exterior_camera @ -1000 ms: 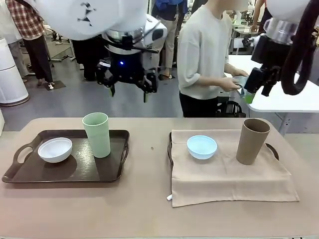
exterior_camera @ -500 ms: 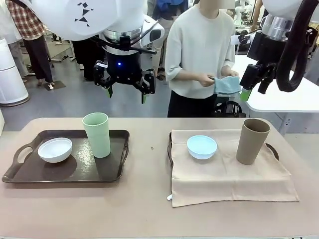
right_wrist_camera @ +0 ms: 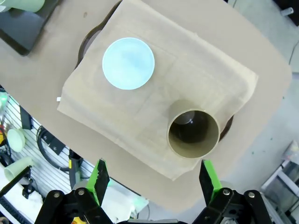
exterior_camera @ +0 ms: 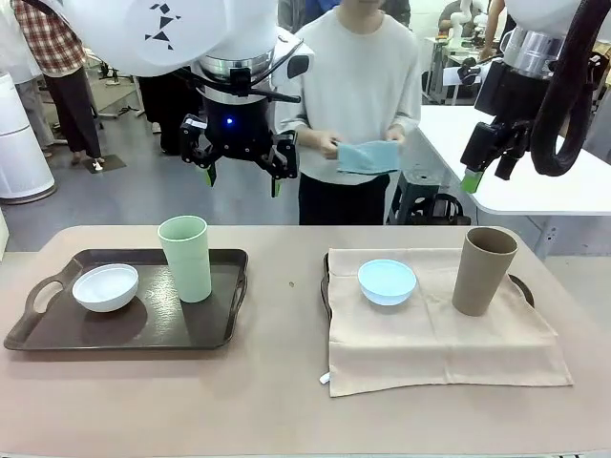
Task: Set up a tray with a mat and arrange the tableware.
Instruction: Pick up the Picnic Bowl and Reusable plastic cup from the Handle tray in front of the human's position and hold them in the air.
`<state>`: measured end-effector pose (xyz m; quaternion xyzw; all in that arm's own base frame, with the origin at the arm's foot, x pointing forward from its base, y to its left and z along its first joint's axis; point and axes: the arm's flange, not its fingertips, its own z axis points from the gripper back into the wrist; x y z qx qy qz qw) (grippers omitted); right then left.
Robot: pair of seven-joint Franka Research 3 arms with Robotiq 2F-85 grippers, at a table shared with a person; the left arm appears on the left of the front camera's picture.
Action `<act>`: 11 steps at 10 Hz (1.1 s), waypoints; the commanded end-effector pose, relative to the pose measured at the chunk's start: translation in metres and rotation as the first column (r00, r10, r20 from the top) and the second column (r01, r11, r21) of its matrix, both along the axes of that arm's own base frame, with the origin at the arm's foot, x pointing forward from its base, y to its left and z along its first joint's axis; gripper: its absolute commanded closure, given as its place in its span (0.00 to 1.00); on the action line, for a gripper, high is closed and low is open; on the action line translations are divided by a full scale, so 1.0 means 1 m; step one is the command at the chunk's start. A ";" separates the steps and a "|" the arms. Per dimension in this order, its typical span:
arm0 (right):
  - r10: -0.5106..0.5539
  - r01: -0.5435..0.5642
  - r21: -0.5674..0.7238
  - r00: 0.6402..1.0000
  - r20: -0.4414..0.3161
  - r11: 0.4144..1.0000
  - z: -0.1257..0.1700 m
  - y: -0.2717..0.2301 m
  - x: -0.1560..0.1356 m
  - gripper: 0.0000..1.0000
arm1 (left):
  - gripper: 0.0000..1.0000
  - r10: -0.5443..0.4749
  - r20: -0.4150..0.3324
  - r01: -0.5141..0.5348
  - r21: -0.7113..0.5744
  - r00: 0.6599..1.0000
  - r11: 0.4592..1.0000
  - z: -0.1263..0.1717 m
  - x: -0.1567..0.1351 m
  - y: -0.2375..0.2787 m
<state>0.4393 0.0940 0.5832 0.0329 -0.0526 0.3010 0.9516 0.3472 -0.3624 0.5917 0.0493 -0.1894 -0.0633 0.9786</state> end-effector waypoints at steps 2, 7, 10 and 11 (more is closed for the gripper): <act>0.012 -0.012 -0.010 1.000 0.001 1.000 -0.004 -0.003 -0.005 0.00 | 0.00 -0.010 0.002 0.010 -0.006 1.000 1.000 0.002 0.002 0.000; 0.012 -0.012 -0.010 1.000 0.001 1.000 -0.004 -0.003 -0.005 0.00 | 0.00 -0.010 0.002 0.010 -0.006 1.000 1.000 0.002 0.002 0.000; -0.032 0.033 0.016 0.999 -0.019 0.999 -0.007 -0.014 -0.004 0.00 | 0.00 -0.039 -0.053 0.039 -0.008 0.998 0.999 0.000 0.002 0.027; -0.075 0.077 0.032 0.996 -0.046 0.997 -0.013 -0.033 -0.010 0.00 | 0.00 -0.062 -0.111 0.061 -0.018 0.992 0.998 -0.001 0.000 0.062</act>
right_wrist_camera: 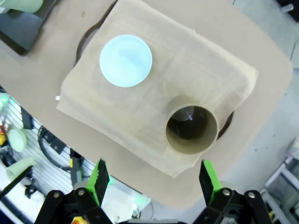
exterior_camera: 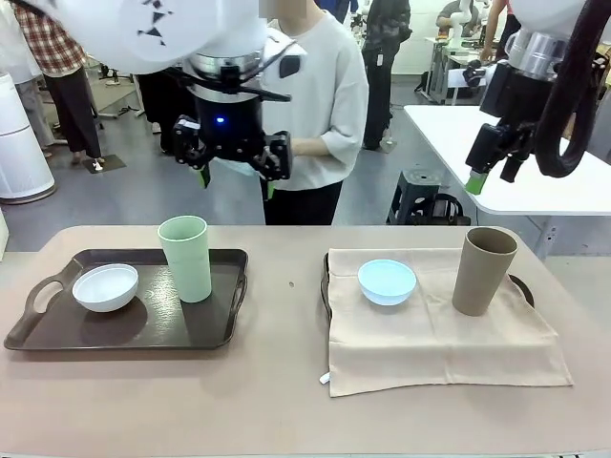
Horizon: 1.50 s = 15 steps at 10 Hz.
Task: Set up a tray with a mat and arrange the tableware.
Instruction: Pick up the Picnic Bowl and Reusable plastic cup from the Handle tray in front of the human's position and hold them in the air.
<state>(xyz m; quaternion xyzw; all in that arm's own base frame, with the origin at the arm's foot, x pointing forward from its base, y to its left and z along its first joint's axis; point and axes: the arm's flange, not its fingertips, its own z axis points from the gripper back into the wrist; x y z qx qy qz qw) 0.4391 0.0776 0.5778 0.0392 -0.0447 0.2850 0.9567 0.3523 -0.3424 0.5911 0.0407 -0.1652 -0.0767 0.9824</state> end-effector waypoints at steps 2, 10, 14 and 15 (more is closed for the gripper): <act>-0.139 0.144 0.064 0.988 -0.066 0.988 -0.009 -0.057 -0.027 0.00 | 0.00 -0.065 -0.118 0.065 -0.003 0.991 0.998 0.002 -0.015 0.120; -0.291 0.297 0.081 0.953 -0.087 0.951 -0.004 -0.134 -0.052 0.00 | 0.00 0.065 -0.179 -0.083 -0.098 0.982 0.992 0.001 -0.018 0.266; -0.351 0.373 0.152 0.923 -0.155 0.915 -0.027 -0.160 -0.068 0.00 | 0.00 0.041 -0.324 -0.127 -0.248 0.945 0.960 -0.008 0.009 0.331; -0.371 0.412 0.217 0.905 -0.207 0.885 -0.036 -0.184 -0.074 0.00 | 0.00 0.011 -0.354 -0.136 -0.330 0.935 0.934 -0.012 0.017 0.364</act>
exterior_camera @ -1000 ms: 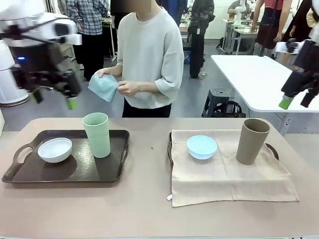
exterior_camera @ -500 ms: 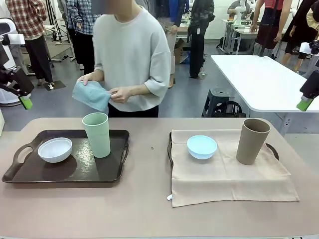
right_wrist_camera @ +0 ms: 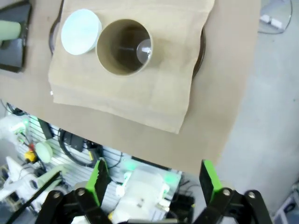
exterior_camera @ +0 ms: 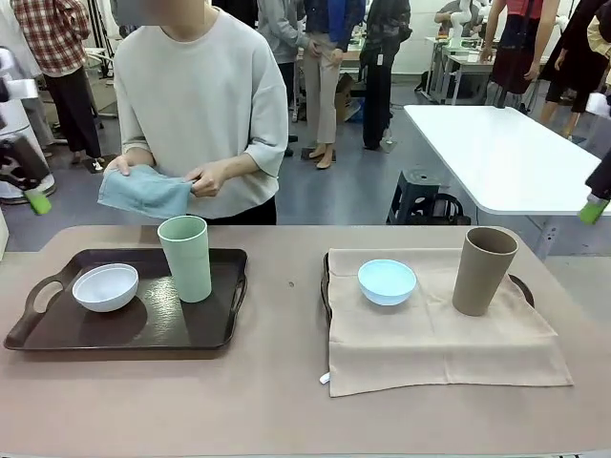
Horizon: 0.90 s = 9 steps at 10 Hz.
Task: Set up a tray with a mat and arrange the tableware.
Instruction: Pick up the Picnic Bowl and Reusable plastic cup from the Handle tray in front of the human's position and hold them in the air.
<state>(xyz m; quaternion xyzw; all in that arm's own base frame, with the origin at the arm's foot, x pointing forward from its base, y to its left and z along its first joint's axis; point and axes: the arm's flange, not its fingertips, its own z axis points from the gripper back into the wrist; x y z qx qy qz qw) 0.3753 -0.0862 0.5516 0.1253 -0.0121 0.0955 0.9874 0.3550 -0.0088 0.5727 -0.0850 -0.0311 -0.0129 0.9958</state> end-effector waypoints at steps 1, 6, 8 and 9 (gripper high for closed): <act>-0.052 0.058 0.205 0.998 -0.036 0.977 -0.017 -0.047 -0.015 0.00 | 0.00 -0.026 -0.076 0.008 -0.233 0.997 0.972 -0.004 0.017 0.057; 0.025 -0.035 0.741 0.999 0.025 0.671 -0.033 -0.139 -0.014 0.00 | 0.00 0.035 0.139 0.070 -0.682 0.990 0.728 -0.047 0.021 0.153; 0.008 -0.035 0.809 0.999 0.038 0.587 -0.038 -0.163 -0.017 0.00 | 0.00 0.195 0.182 0.017 -0.773 0.964 0.634 -0.060 0.001 0.191; -0.002 -0.023 0.818 1.000 0.029 0.575 -0.041 -0.172 -0.018 0.00 | 0.00 0.269 0.171 -0.027 -0.798 0.948 0.602 -0.065 -0.010 0.211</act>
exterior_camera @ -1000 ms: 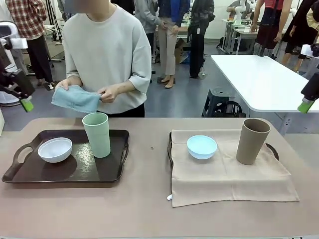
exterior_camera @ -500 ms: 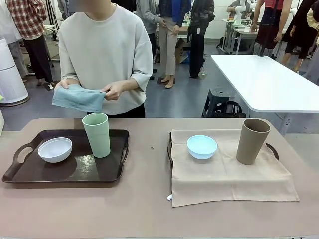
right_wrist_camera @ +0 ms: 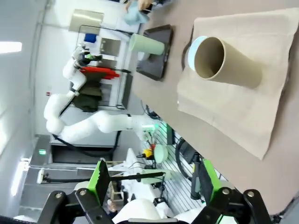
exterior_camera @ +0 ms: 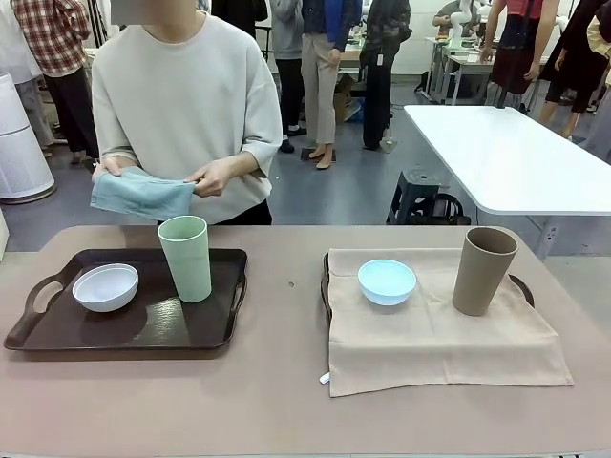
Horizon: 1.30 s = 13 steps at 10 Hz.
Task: Set up a tray with a mat and arrange the tableware.
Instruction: Pick up the Picnic Bowl and Reusable plastic cup from the Handle tray in front of the human's position and hold them in the air.
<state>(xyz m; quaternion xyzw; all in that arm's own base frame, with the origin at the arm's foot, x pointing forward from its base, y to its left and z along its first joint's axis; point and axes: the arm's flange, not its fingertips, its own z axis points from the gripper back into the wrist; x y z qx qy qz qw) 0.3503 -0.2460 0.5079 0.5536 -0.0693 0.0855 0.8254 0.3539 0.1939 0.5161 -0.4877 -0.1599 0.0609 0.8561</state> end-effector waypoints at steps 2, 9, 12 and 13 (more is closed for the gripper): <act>-0.022 0.023 0.055 1.000 -0.006 0.998 0.000 -0.028 0.005 0.00 | 0.00 0.106 0.020 -0.104 -0.076 0.994 0.992 -0.014 -0.023 0.026; -0.052 0.053 0.049 0.998 -0.028 0.997 -0.006 -0.036 -0.005 0.00 | 0.00 0.133 -0.009 -0.133 -0.051 0.991 0.990 -0.009 -0.030 0.040; -0.052 0.053 0.049 0.998 -0.028 0.997 -0.006 -0.036 -0.005 0.00 | 0.00 0.133 -0.009 -0.133 -0.051 0.991 0.990 -0.009 -0.030 0.040; -0.052 0.053 0.049 0.998 -0.028 0.997 -0.006 -0.036 -0.005 0.00 | 0.00 0.133 -0.009 -0.133 -0.051 0.991 0.990 -0.009 -0.030 0.040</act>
